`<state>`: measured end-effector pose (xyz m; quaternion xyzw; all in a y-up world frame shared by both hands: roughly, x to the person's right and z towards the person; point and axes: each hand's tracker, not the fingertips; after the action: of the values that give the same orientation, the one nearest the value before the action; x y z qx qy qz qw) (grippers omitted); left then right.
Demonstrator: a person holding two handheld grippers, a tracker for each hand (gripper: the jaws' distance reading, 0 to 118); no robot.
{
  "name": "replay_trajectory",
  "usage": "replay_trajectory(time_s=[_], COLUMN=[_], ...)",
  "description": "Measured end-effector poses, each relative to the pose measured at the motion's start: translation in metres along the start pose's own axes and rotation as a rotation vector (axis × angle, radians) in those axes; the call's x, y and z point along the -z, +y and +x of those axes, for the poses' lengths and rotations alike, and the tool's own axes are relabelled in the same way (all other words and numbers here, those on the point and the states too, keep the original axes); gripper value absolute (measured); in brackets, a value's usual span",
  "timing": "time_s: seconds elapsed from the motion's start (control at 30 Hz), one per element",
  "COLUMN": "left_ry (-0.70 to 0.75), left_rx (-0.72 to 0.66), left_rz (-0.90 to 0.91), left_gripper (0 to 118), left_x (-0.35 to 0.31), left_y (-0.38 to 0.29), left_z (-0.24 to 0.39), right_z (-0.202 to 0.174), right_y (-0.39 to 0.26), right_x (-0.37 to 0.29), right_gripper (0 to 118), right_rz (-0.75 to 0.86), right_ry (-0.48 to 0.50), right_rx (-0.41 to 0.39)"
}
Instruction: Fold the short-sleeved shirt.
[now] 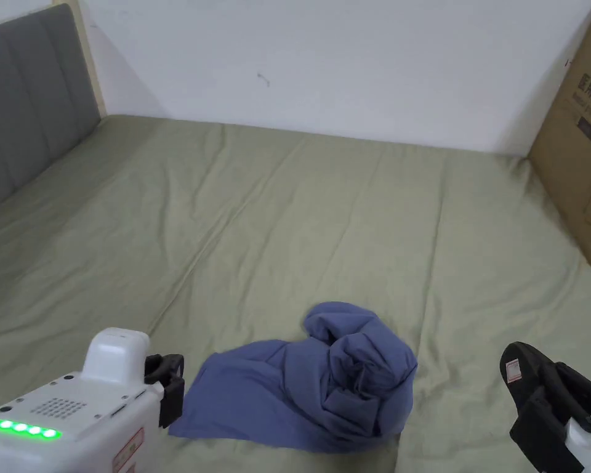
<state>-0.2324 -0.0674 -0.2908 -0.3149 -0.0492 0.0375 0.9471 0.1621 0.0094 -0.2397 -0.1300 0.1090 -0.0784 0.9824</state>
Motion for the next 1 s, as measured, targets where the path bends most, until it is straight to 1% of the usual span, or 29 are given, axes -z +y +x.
replay_trajectory(time_s=[0.03, 0.07, 0.1, 0.13, 0.17, 0.23, 0.3, 0.37, 0.4, 0.43, 0.47, 0.5, 0.57, 0.6, 0.63, 0.7, 0.73, 0.77, 0.8, 0.87, 0.9, 0.93, 0.97, 1.0], left_ry=[0.007, -0.004, -0.045, -0.064, -0.002, 0.072, 0.121, 0.159, 0.14, 0.108, 0.124, 0.191, 0.121, 0.123, 0.12, 0.082, 0.043, 0.043, 0.038, 0.041, 0.033, 0.019, 0.014, 0.004], left_rx=[-0.02, -0.058, -0.113, -0.147, -0.145, -0.099, -0.077, -0.108, -0.12, -0.141, -0.143, -0.106, -0.027, -0.002, 0.019, 0.006, -0.034, -0.078, -0.093, -0.091, -0.091, -0.089, -0.096, -0.121], left_rz=[-0.04, -0.122, -0.189, -0.16, -0.246, -0.372, -0.408, -0.451, -0.475, -0.476, -0.467, -0.444, -0.415, -0.398, -0.394, -0.396, -0.406, -0.403, -0.395, -0.375, -0.364, -0.362, -0.36, -0.35], left_gripper=[100, 111, 118, 118, 115, 115, 115, 115, 114, 105, 96, 89, 45, 18, 6, 6, 6, 5, 5, 5, 5, 5, 5, 5], left_x=[0.016, 0.035, 0.056, 0.071, 0.087, 0.121, 0.14, 0.151, 0.156, 0.159, 0.156, 0.149, 0.139, 0.135, 0.134, 0.139, 0.14, 0.14, 0.138, 0.138, 0.134, 0.131, 0.13, 0.126], left_y=[-0.001, -0.004, -0.01, -0.011, -0.016, -0.026, -0.042, -0.052, -0.056, -0.061, -0.061, -0.06, -0.054, -0.053, -0.051, -0.048, -0.047, -0.046, -0.046, -0.042, -0.041, -0.041, -0.039, -0.039], left_z=[-0.003, -0.008, -0.014, -0.019, -0.02, -0.02, -0.02, -0.016, -0.014, -0.015, -0.009, -0.001, 0.015, 0.024, 0.031, 0.034, 0.033, 0.031, 0.029, 0.027, 0.025, 0.023, 0.023, 0.021], right_z=[0.0, 0.0, 0.0, -0.001, -0.003, -0.004, -0.004, -0.003, -0.002, 0.0, 0.001, 0.003, 0.007, 0.008, 0.01, 0.011, 0.012, 0.013, 0.015, 0.019, 0.024, 0.028, 0.033, 0.039], right_y=[0.0, 0.0, 0.0, 0.0, 0.0, -0.001, -0.001, -0.002, -0.002, -0.003, -0.004, -0.005, -0.006, -0.007, -0.008, -0.008, -0.007, -0.006, -0.005, -0.001, 0.002, 0.006, 0.009, 0.011], right_x=[0.001, 0.0, 0.001, 0.001, 0.001, 0.0, -0.001, -0.002, -0.002, -0.001, 0.0, 0.002, 0.007, 0.01, 0.014, 0.02, 0.023, 0.025, 0.029, 0.039, 0.051, 0.066, 0.084, 0.108], right_gripper=[0, 0, 0, 0, 0, 0, 0, 0, 0, 0, 0, 0, 0, 0, 0, 0, 0, 0, 0, 0, 0, 10, 23, 35], right_rz=[-0.002, -0.002, -0.001, 0.0, 0.0, 0.001, -0.002, -0.005, -0.008, -0.012, -0.016, -0.023, -0.033, -0.042, -0.05, -0.059, -0.063, -0.066, -0.071, -0.093, -0.134, -0.179, -0.212, -0.229], right_ry=[0.002, 0.004, 0.009, 0.014, 0.016, 0.022, 0.024, 0.021, 0.019, 0.017, 0.01, 0.004, -0.003, -0.006, -0.006, -0.005, -0.002, 0.004, 0.011, 0.027, 0.054, 0.052, 0.058, 0.068], right_rx=[0.003, 0.006, 0.008, 0.007, 0.004, 0.004, 0.004, 0.002, 0.0, -0.003, -0.006, -0.007, -0.006, -0.001, 0.005, 0.013, 0.016, 0.02, 0.023, 0.041, 0.063, 0.069, 0.068, 0.045])
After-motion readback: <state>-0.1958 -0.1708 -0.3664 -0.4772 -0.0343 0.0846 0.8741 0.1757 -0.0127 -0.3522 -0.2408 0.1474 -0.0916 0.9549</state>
